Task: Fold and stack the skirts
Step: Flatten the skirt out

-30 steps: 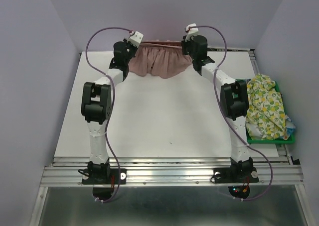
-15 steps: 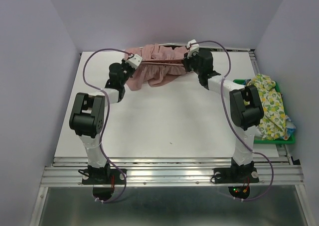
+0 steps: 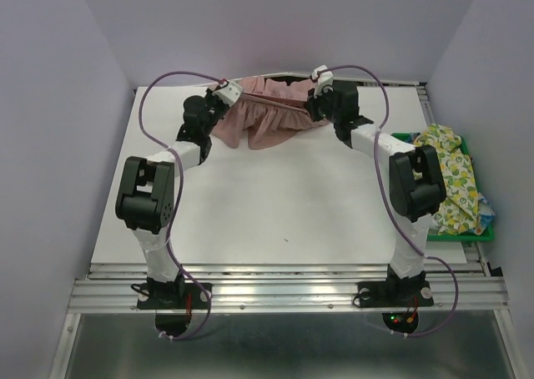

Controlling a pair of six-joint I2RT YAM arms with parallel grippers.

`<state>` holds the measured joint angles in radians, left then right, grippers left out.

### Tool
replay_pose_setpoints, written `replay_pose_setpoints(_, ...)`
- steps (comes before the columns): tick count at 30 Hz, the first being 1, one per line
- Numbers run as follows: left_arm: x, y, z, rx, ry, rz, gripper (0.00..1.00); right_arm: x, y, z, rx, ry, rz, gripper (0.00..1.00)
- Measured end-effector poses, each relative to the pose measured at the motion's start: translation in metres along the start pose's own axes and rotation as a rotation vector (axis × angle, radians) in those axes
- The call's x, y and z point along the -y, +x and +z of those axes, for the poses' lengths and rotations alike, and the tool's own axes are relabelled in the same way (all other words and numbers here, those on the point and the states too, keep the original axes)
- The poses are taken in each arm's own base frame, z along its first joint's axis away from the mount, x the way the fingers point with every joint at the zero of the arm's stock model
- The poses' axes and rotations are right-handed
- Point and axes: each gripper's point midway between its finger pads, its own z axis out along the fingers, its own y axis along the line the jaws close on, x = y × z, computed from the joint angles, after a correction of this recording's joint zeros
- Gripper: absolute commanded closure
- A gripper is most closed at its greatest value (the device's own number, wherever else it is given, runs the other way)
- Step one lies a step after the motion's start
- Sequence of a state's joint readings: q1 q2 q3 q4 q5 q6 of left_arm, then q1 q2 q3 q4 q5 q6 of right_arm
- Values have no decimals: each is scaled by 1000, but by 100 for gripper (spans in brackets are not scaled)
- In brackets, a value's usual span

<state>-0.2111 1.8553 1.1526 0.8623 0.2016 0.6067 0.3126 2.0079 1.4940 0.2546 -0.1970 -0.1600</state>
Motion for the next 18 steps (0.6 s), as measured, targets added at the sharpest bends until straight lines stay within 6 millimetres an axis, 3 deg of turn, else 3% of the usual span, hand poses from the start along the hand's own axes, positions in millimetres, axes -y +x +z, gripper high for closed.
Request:
replay_pose_setpoints(6, -3, -9, 22, 22, -17, 41, 100, 3, -4, -3, -18, 13, -9, 99)
replay_pose_setpoints(13, -25, -7, 70, 16, -124, 91, 100, 19, -46, 9, 33, 42, 28, 99)
replay_pose_setpoints(18, -42, -22, 105, 35, -212, 88, 100, -1, -34, 7, -2, -59, 103, 99)
